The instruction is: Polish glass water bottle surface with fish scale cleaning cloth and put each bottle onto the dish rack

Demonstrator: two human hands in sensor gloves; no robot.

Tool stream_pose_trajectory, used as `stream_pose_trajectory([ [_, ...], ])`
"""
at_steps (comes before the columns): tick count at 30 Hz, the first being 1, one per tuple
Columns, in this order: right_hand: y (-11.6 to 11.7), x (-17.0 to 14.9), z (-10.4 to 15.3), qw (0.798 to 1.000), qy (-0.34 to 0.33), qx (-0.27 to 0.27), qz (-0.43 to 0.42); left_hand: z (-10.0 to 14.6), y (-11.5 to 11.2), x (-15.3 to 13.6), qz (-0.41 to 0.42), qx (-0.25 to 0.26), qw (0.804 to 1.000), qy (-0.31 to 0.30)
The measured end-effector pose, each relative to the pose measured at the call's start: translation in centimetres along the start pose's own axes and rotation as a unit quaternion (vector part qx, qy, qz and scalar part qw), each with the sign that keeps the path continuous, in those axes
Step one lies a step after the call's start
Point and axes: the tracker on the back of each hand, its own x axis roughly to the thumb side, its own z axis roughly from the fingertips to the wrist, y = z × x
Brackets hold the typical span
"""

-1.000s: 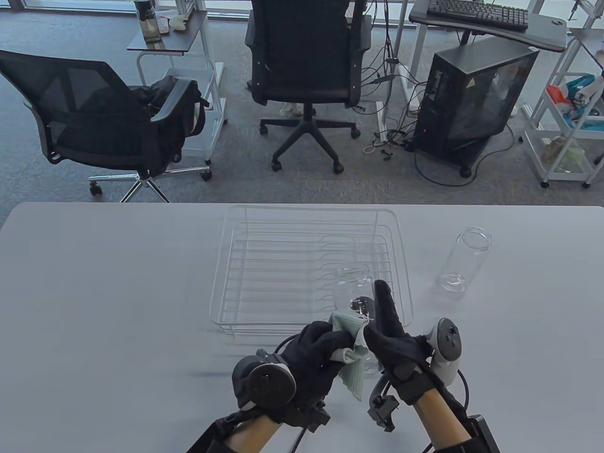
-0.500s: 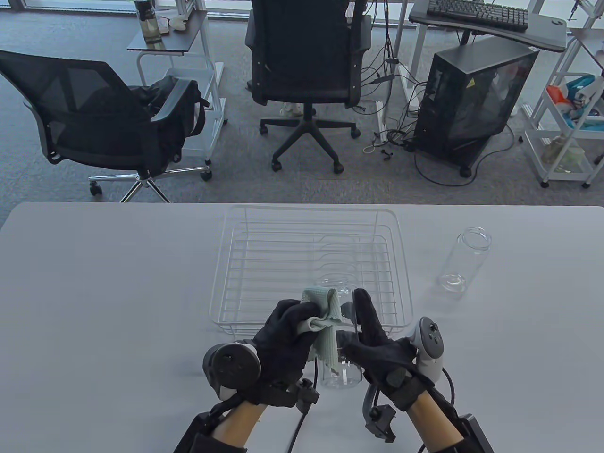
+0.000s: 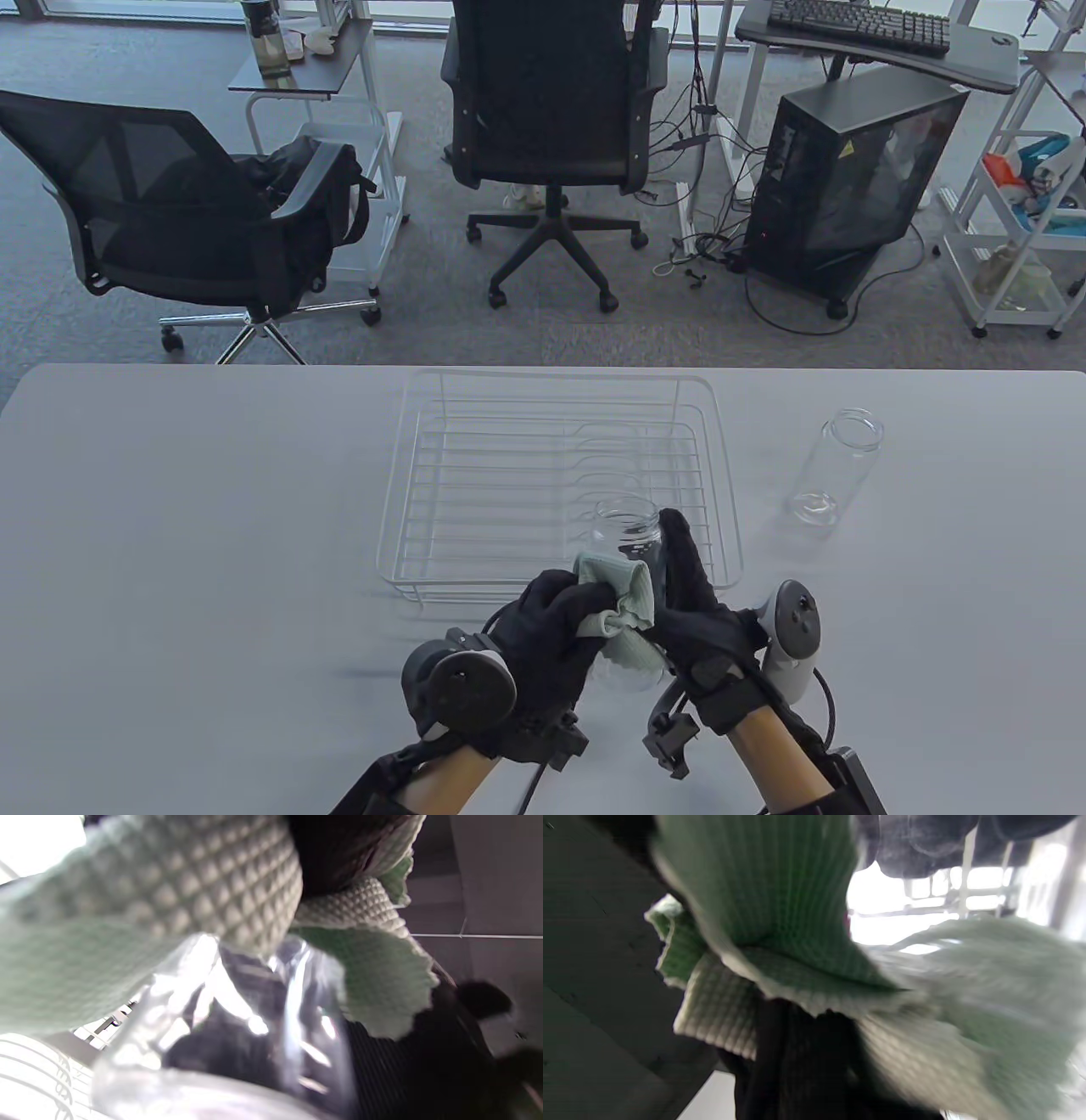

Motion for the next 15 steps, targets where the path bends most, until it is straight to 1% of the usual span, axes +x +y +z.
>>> stream_pose_trajectory([
  [2,-0.5,0.1,-0.1,1.0,0.001,0.011,0.013,0.2,-0.5,0.2,0.01,-0.002,1.0,-0.003],
  [3,-0.6,0.1,0.0,1.0,0.005,0.006,-0.002,0.2,-0.6,0.3,0.009,-0.004,1.0,-0.006],
  [5,-0.6,0.0,0.1,1.0,0.014,-0.001,-0.003,0.1,-0.6,0.5,0.005,-0.002,1.0,-0.008],
  [10,-0.1,0.0,-0.1,0.999,0.009,0.041,-0.026,-0.2,0.4,0.4,0.04,0.03,0.999,0.002],
  [11,0.0,-0.1,-0.2,0.998,0.011,0.053,-0.036,-0.3,0.7,0.3,0.049,0.036,0.998,0.006],
  [13,0.6,-0.5,-0.2,0.99,0.032,0.115,-0.077,-0.4,1.6,-0.2,0.082,0.062,0.994,0.029],
  [14,0.8,-0.6,-0.1,0.986,0.037,0.134,-0.087,-0.5,1.9,-0.3,0.092,0.07,0.993,0.035],
  [15,1.1,-0.9,0.0,0.98,0.049,0.165,-0.101,-0.5,2.3,-0.6,0.101,0.077,0.991,0.042],
])
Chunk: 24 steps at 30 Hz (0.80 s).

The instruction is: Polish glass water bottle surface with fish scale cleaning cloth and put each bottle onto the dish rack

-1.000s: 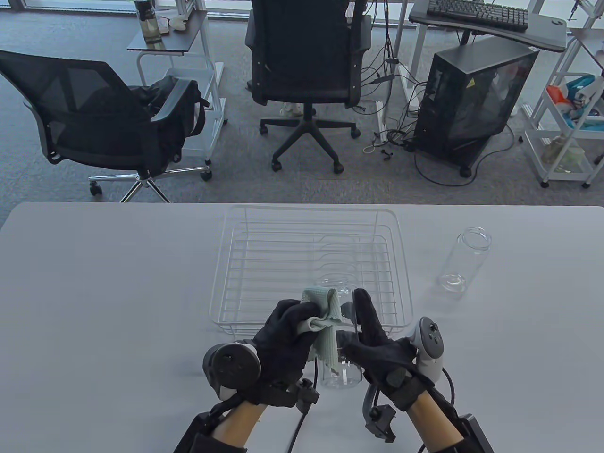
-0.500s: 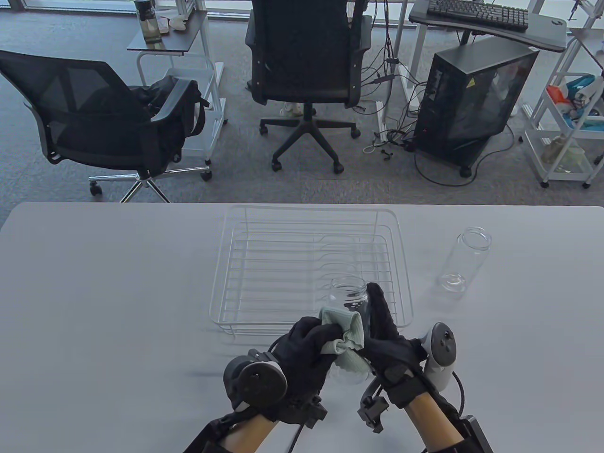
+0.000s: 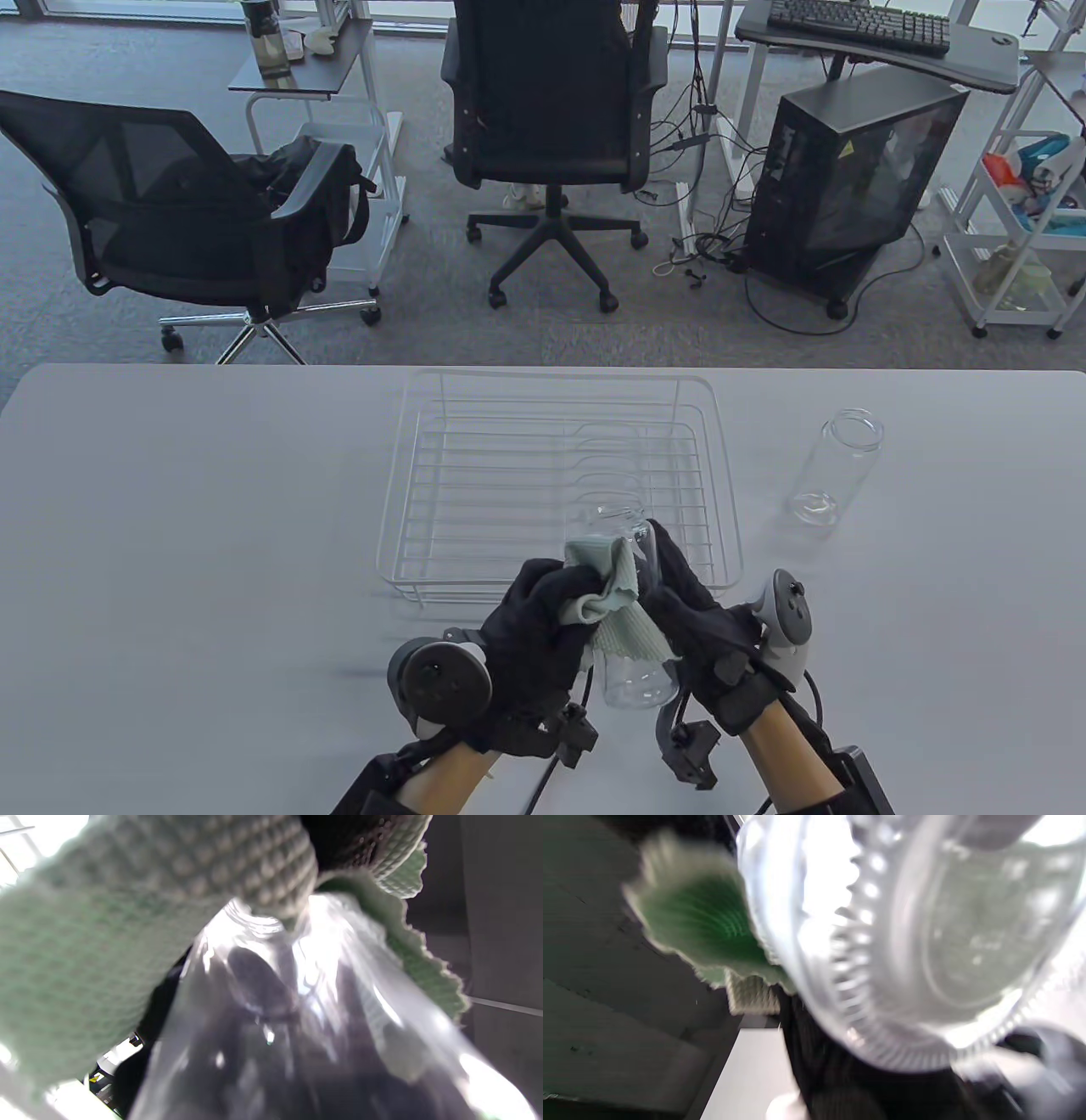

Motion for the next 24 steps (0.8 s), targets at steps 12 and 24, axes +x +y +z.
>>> stream_pose_trajectory([
  [12,0.5,-0.6,-0.1,0.994,0.058,0.097,-0.007,-0.6,1.9,-0.4,-0.033,0.027,0.999,0.003],
  [24,-1.4,-0.6,0.4,0.998,-0.004,-0.061,0.026,1.0,-2.4,1.0,-0.119,-0.066,0.988,-0.067],
])
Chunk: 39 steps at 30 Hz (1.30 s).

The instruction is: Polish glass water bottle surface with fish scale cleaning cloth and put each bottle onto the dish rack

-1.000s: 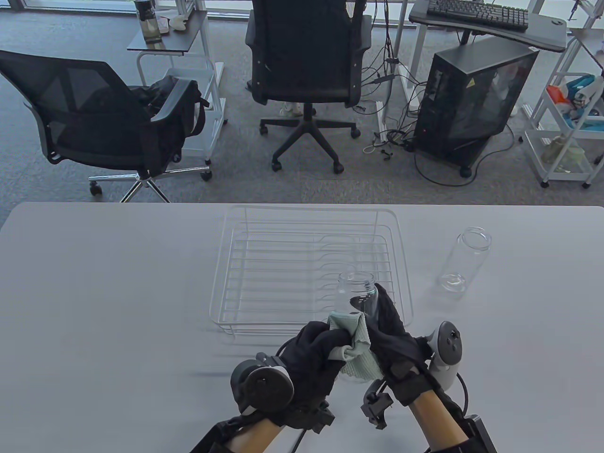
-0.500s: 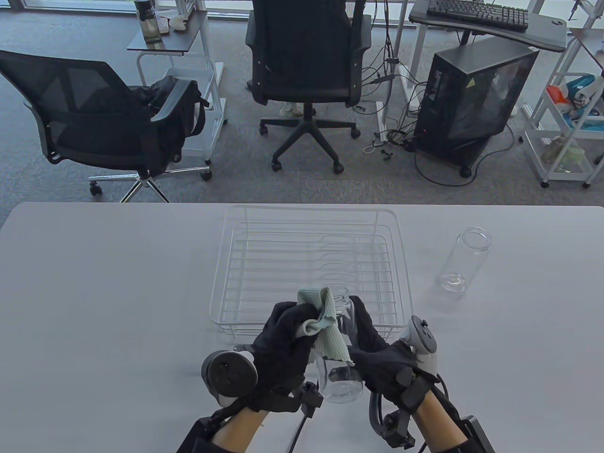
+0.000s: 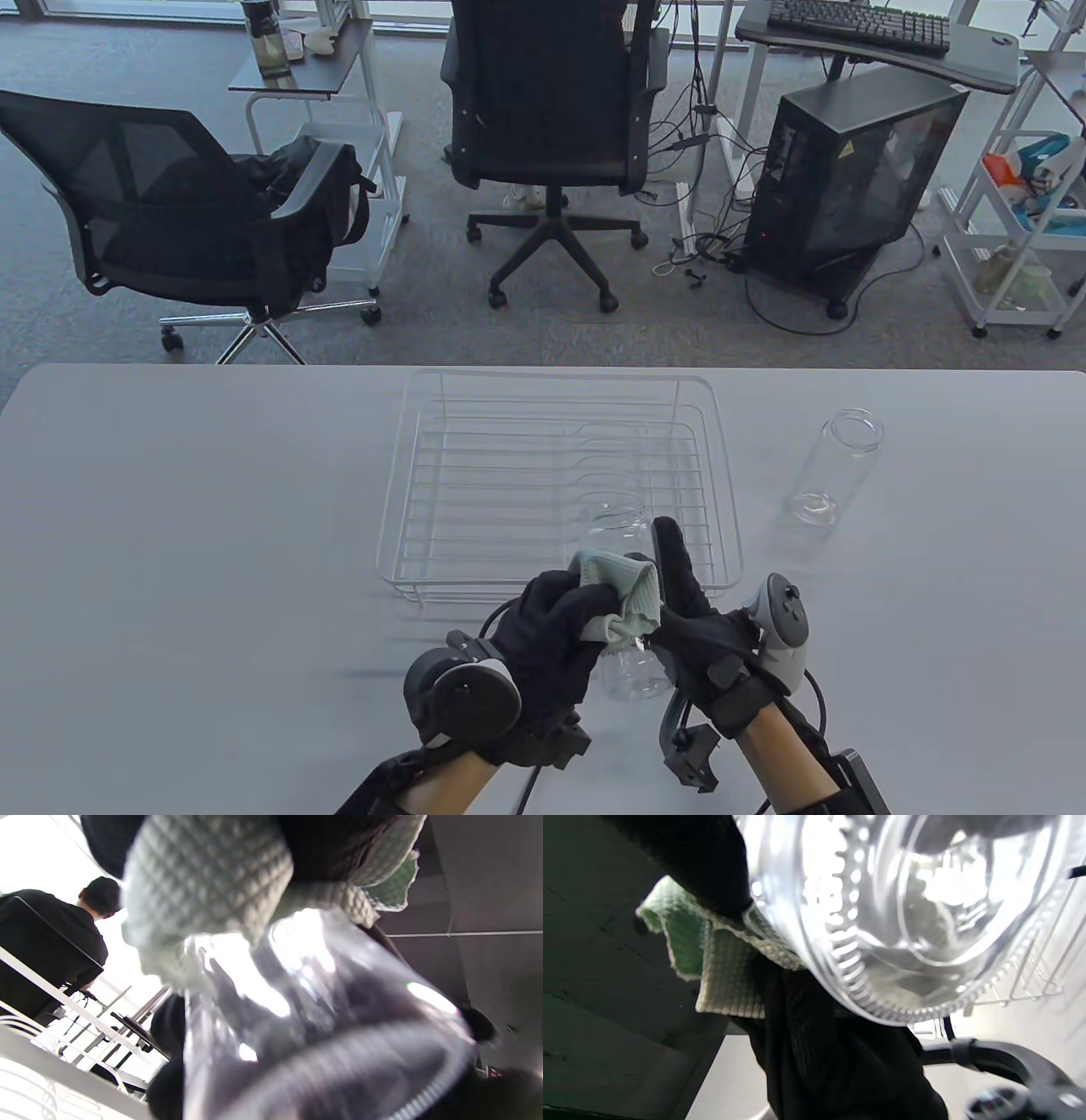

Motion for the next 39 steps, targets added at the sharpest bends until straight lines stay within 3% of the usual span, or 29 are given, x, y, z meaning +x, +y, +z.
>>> stream_pose_trajectory([
  [5,-0.8,0.4,0.2,0.998,-0.022,-0.059,0.008,0.3,-1.0,0.0,0.031,-0.023,0.999,0.009],
  [9,-0.6,0.6,0.1,0.998,-0.011,-0.054,0.012,0.2,-0.9,-0.2,0.031,-0.022,0.999,0.011],
  [12,-0.3,0.9,-0.2,1.0,-0.013,-0.018,0.017,0.0,-0.3,-0.2,0.04,-0.003,0.999,0.016],
  [15,0.3,0.7,-0.1,0.999,0.009,0.041,-0.029,-0.4,0.8,-0.8,0.071,0.029,0.996,0.043],
  [21,1.7,-0.2,0.0,0.981,0.073,0.172,-0.044,-0.6,2.9,-2.3,0.088,0.066,0.991,0.082],
  [28,2.4,-1.0,-0.1,0.986,0.08,0.145,-0.018,-0.5,3.1,-2.9,0.079,0.066,0.99,0.093],
  [31,2.0,-0.3,-0.2,0.994,0.052,0.089,0.035,-0.6,3.0,-2.6,0.081,0.056,0.991,0.086],
  [34,1.1,0.9,-0.3,0.996,0.016,0.03,0.079,-0.6,2.4,-1.7,0.05,0.008,0.997,0.056],
  [39,0.0,2.4,0.0,0.992,-0.015,-0.019,0.12,-1.6,2.3,-0.7,0.019,-0.081,0.996,0.022],
])
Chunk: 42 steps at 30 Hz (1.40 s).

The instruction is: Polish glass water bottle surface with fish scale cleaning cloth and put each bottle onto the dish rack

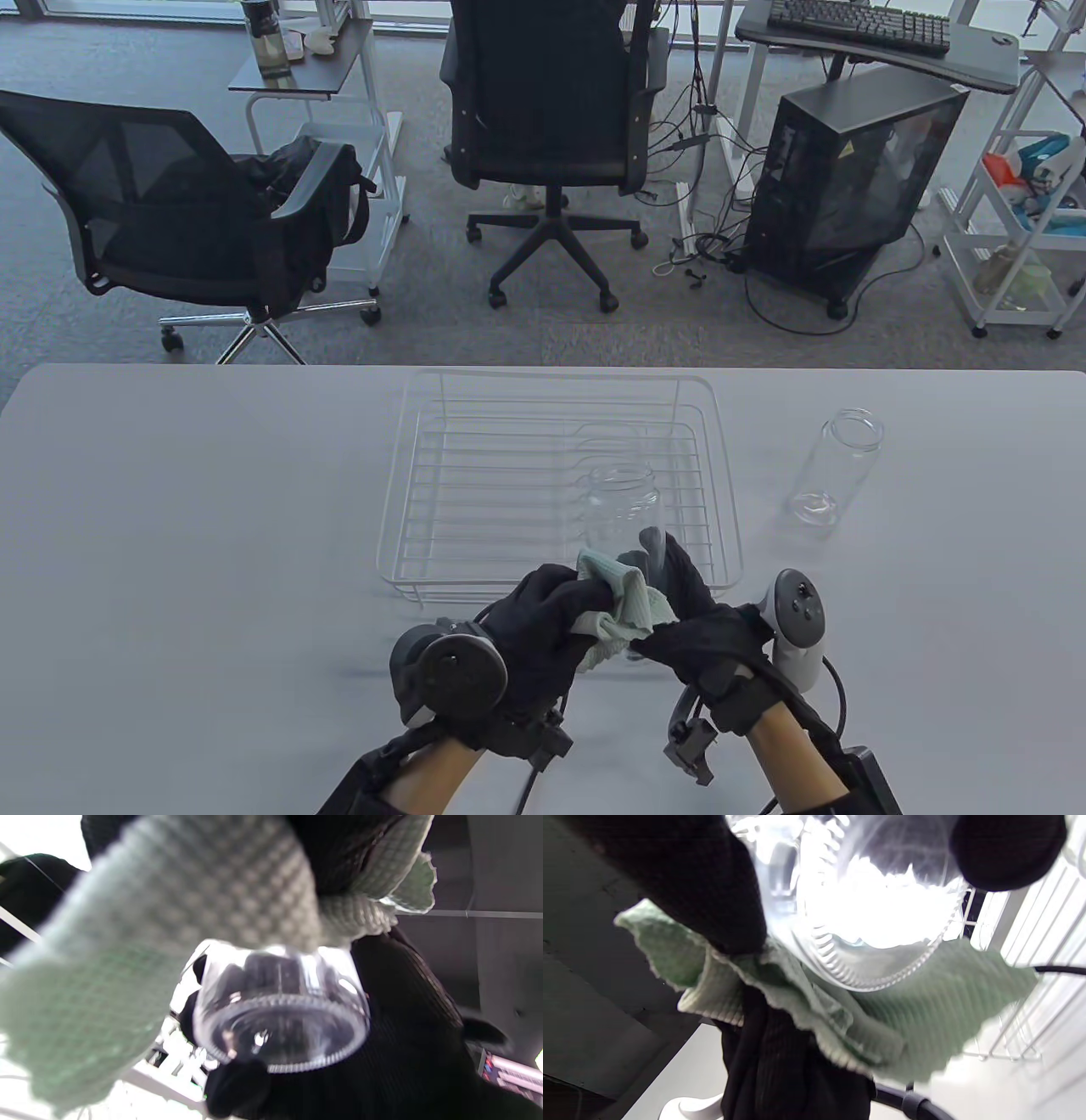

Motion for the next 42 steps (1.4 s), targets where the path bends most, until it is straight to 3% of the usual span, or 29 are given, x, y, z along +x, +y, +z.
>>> stream_pose_trajectory([
  [5,-0.6,0.8,-0.2,0.999,-0.018,-0.034,0.038,0.4,1.8,-0.2,-0.021,-0.004,1.0,0.01],
  [10,-1.3,1.4,-1.0,0.998,-0.015,-0.058,0.029,2.4,4.5,-1.9,-0.065,0.006,0.997,0.034],
  [14,-1.7,1.7,-1.6,0.998,-0.008,-0.041,0.039,4.2,7.7,-4.6,-0.114,0.036,0.991,0.063],
  [18,-2.0,1.9,-2.5,0.998,-0.001,-0.025,0.056,6.0,9.6,-7.9,-0.106,0.078,0.984,0.116],
  [25,-2.6,2.2,-4.9,0.996,0.02,-0.001,0.087,7.4,10.4,-10.1,-0.135,0.065,0.977,0.152],
  [28,-2.9,2.7,-6.0,0.988,0.031,-0.005,0.149,7.7,10.6,-10.2,-0.133,0.069,0.976,0.157],
  [33,-2.7,4.4,-8.4,0.952,0.01,-0.045,0.302,7.8,10.8,-10.2,-0.134,0.077,0.975,0.158],
  [39,-1.3,5.0,-10.6,0.94,-0.005,-0.085,0.33,8.0,11.1,-10.2,-0.132,0.08,0.975,0.16],
  [42,-0.8,5.2,-11.6,0.948,-0.009,-0.054,0.314,8.1,11.4,-10.2,-0.128,0.083,0.975,0.159],
])
